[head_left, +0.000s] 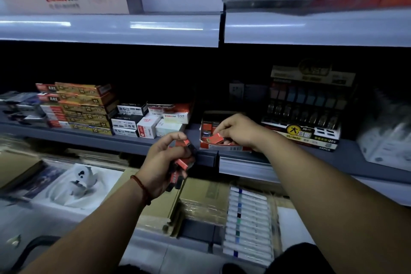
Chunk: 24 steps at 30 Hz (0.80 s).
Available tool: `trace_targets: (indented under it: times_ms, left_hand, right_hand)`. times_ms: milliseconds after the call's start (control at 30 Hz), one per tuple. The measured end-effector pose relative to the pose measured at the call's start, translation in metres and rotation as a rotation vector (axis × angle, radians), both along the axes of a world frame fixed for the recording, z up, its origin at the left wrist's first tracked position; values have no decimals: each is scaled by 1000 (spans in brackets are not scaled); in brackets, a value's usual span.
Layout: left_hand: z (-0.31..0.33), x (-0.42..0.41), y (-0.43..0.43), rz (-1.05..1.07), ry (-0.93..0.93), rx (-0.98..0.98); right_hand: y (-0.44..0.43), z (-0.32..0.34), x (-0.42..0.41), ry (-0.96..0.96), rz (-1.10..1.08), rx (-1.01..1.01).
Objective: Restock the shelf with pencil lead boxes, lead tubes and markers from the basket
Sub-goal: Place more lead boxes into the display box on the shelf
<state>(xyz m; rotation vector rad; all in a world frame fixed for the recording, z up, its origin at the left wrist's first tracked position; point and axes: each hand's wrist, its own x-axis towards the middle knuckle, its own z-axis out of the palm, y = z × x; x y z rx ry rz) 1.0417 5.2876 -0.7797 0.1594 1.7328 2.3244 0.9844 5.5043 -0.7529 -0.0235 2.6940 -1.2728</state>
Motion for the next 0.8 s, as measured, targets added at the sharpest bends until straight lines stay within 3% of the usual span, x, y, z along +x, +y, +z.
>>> trace_targets:
  times_ms: [433, 567, 667, 800]
  left_hand:
    - [-10, 27, 23, 117, 40, 108]
    - [-16, -3, 21, 86, 102, 152]
    - [-18, -22, 16, 19, 152, 185]
    - [-24, -32, 15, -3, 194, 124]
  right_hand:
    - [13, 9, 23, -36, 145, 66]
    - [6, 10, 13, -2, 5, -47]
    - [1, -2, 4, 178, -189, -36]
    - [0, -26, 0, 265, -291, -98]
